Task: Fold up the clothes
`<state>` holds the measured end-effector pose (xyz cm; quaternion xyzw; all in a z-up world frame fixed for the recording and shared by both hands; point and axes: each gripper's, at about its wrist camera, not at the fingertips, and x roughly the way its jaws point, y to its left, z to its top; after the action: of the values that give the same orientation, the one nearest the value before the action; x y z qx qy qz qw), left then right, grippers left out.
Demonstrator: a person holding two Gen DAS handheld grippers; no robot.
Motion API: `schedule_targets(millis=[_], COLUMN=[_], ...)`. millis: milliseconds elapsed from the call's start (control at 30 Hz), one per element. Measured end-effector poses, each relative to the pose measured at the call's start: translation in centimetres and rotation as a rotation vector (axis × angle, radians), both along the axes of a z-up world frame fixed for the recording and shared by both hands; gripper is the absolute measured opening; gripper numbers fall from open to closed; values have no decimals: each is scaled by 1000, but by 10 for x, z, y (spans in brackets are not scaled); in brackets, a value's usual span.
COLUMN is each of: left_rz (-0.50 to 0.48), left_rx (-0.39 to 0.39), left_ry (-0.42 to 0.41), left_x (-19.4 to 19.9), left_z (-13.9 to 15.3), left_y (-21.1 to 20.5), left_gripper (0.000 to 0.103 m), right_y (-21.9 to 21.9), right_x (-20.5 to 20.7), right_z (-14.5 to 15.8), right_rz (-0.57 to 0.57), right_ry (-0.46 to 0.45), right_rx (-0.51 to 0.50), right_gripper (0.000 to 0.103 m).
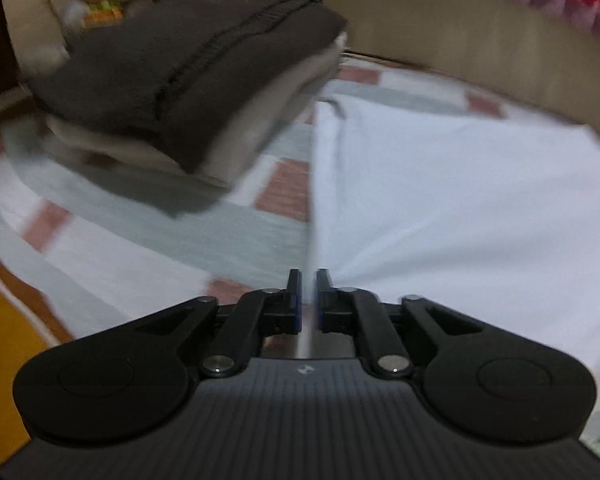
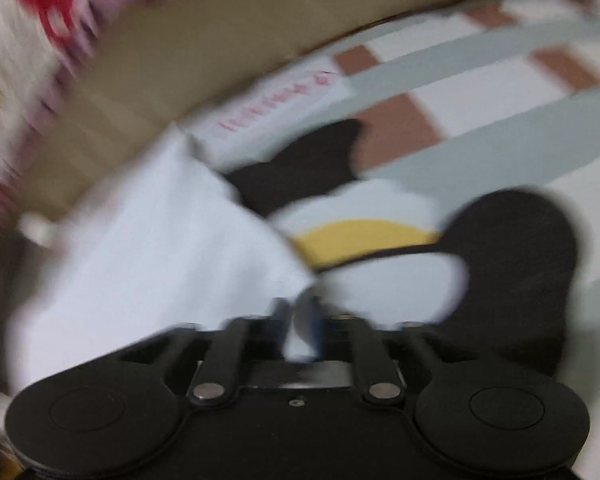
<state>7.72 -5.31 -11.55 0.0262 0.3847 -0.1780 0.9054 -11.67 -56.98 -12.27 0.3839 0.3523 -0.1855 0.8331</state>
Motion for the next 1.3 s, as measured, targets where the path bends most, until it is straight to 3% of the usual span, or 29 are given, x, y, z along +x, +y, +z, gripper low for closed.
schedule_targets(millis=[100, 200, 233, 300, 500, 533, 600, 733, 800, 833, 867, 967, 1000, 1200, 1233, 1300], left_rz=[12, -15, -27, -52, -127, -140, -165, -214, -197, -188, -179, -153, -144, -90, -81, -64], left_rx=[35, -2, -4, -7, -19, -21, -25, -31, 11, 31, 52, 115, 136, 262, 283, 343], left_ry=[-10, -3, -5, -8, -18, -19, -22, -29, -52, -63, -75, -109, -120, -189, -200, -249], left_x=[7, 24, 30, 41, 75, 80, 92, 114, 111, 110, 109, 105, 104, 96, 95, 87], left_z=[5, 7, 5, 1, -11, -13, -17, -24, -24, -24, -24, -23, -23, -21, -21, -17], left_y=[1, -1, -5, -13, -36, -40, -47, -62, -65, -67, -68, -73, -74, -83, -85, -87], left_gripper=[16, 48, 49, 49, 47, 41, 17, 13, 12, 12, 12, 11, 11, 19, 21, 21], right_y=[0, 0, 0, 0, -7, -8, -10, -16, -14, -11, -10, -17, -17, -17, -18, -19], right_x=[14, 29, 33, 53, 156, 174, 208, 238, 242, 242, 243, 238, 237, 219, 213, 194], right_z=[18, 36, 43, 51, 31, 28, 21, -4, -13, -15, -14, -5, -3, 16, 18, 23], right_rz=[64, 128, 149, 221, 330, 347, 382, 301, 349, 397, 454, 438, 430, 319, 315, 350], right_ry=[14, 27, 32, 25, 64, 71, 84, 92, 68, 46, 28, -19, -13, 21, 32, 9], right_rx=[-84, -169, -197, -232, -303, -315, -339, -342, -371, -413, -427, -478, -508, -646, -640, -536], right_gripper=[2, 11, 27, 50, 51, 51, 53, 60, 55, 8, 9, 4, 0, 3, 12, 14])
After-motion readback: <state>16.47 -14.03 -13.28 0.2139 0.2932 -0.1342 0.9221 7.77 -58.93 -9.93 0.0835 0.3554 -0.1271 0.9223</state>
